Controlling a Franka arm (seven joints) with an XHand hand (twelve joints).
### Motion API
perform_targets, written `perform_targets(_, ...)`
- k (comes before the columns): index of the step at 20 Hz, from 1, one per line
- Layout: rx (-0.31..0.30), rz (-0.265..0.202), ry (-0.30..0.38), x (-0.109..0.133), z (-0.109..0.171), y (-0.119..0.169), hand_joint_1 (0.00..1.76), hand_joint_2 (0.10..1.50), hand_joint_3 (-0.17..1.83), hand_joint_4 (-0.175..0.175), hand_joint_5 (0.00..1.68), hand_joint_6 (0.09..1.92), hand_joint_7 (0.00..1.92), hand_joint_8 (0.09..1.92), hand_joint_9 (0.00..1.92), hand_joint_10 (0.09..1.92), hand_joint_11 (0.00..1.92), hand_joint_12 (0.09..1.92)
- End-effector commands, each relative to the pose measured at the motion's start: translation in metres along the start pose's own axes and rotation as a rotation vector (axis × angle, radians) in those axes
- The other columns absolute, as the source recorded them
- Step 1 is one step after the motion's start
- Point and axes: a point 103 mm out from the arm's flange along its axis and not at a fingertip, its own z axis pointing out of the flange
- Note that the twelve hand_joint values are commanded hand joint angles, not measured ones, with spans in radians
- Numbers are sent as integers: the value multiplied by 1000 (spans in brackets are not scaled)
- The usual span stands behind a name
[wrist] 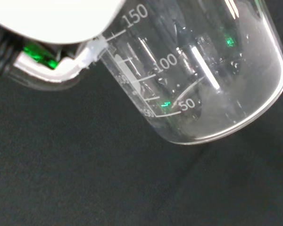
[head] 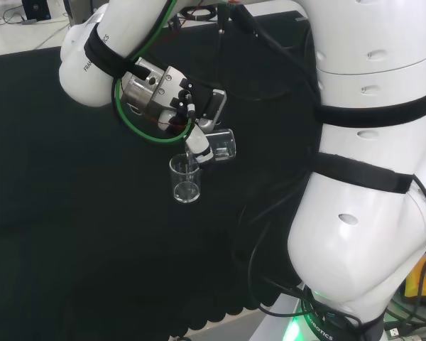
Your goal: Pour the water from the handheld beaker into the one on the table.
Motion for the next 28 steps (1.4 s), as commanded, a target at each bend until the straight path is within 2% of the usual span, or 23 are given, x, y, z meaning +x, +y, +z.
perform_targets(1, 0, 4, -5, -1, -1, -2, 1321, 533, 833, -175, 1317, 650, 1376, 611, 1795, 87, 1445, 696)
perform_targets(24, 14, 11, -18, -4, -6, -7, 1321, 532, 837, -175, 1314, 658, 1373, 619, 1794, 87, 1452, 699)
perform_targets(25, 34, 10, -2, -4, -6, -7, 1321, 531, 838, -175, 1314, 658, 1373, 620, 1794, 87, 1452, 698)
perform_targets(28, 44, 15, -8, -2, -9, -8, 1321, 531, 838, -175, 1314, 659, 1372, 620, 1793, 87, 1453, 698)
